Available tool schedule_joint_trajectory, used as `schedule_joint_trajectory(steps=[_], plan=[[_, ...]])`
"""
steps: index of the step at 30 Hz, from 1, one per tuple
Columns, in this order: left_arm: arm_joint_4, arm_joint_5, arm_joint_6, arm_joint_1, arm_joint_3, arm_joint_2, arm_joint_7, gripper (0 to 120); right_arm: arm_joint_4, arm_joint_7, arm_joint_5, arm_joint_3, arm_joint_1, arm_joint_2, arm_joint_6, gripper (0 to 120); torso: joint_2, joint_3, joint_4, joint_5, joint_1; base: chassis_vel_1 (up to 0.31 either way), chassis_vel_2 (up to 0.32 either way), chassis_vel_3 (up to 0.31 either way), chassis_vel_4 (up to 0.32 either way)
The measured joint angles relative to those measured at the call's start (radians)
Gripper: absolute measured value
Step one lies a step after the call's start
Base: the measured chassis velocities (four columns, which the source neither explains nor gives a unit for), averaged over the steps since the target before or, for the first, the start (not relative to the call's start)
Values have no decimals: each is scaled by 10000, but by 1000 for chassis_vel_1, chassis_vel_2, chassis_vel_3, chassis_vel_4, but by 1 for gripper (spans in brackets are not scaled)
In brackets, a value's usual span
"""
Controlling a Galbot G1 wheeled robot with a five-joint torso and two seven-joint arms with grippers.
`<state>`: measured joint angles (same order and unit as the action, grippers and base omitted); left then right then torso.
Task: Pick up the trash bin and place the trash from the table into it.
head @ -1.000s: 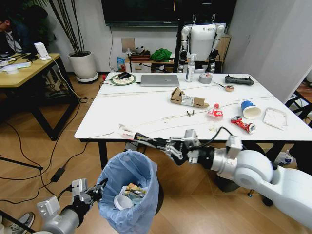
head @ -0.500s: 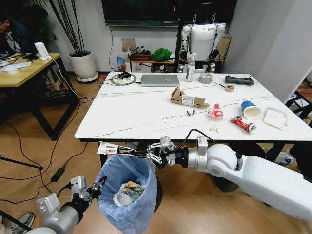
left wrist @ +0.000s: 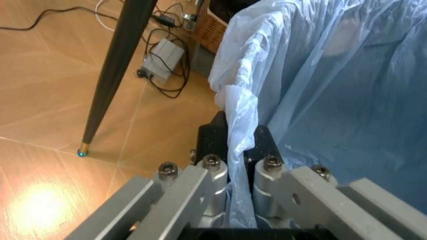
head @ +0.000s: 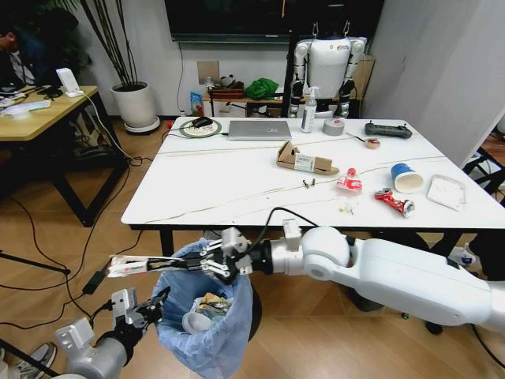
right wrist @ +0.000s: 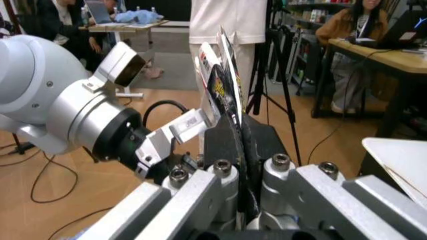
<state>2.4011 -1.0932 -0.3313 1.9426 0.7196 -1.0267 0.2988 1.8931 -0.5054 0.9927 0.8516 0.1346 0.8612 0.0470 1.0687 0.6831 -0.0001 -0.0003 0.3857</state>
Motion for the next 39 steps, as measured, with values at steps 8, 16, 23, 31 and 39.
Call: schedule_joint_trajectory(steps=[8, 16, 23, 31, 39], plan=[[103, 64, 11, 156, 183, -51, -69, 0, -130, -202, -116, -72, 116, -49, 0, 0, 0, -1, -1, 3, 0, 0, 0, 0, 0], [134, 108, 15, 212, 76, -166, -70, 0, -158, -460, -167, -198, 158, -241, 6, 20, 0, -1, -2, 3, 0, 0, 0, 0, 0], [153, 115, 9, 218, 61, -209, -71, 0, -157, -540, -153, -261, 167, -266, 6, 46, 0, -1, 1, 3, 0, 0, 0, 0, 0], [196, 121, -30, 378, 83, -235, -54, 0, -151, -555, -68, -453, 176, -342, -1, 76, 0, -1, 0, 3, 0, 0, 0, 0, 0], [198, 420, -51, 720, 190, -329, -54, 0, -447, 616, 224, -2289, 971, -857, -139, 99, 1, -1, 1, 3, 0, 0, 0, 0, 0]])
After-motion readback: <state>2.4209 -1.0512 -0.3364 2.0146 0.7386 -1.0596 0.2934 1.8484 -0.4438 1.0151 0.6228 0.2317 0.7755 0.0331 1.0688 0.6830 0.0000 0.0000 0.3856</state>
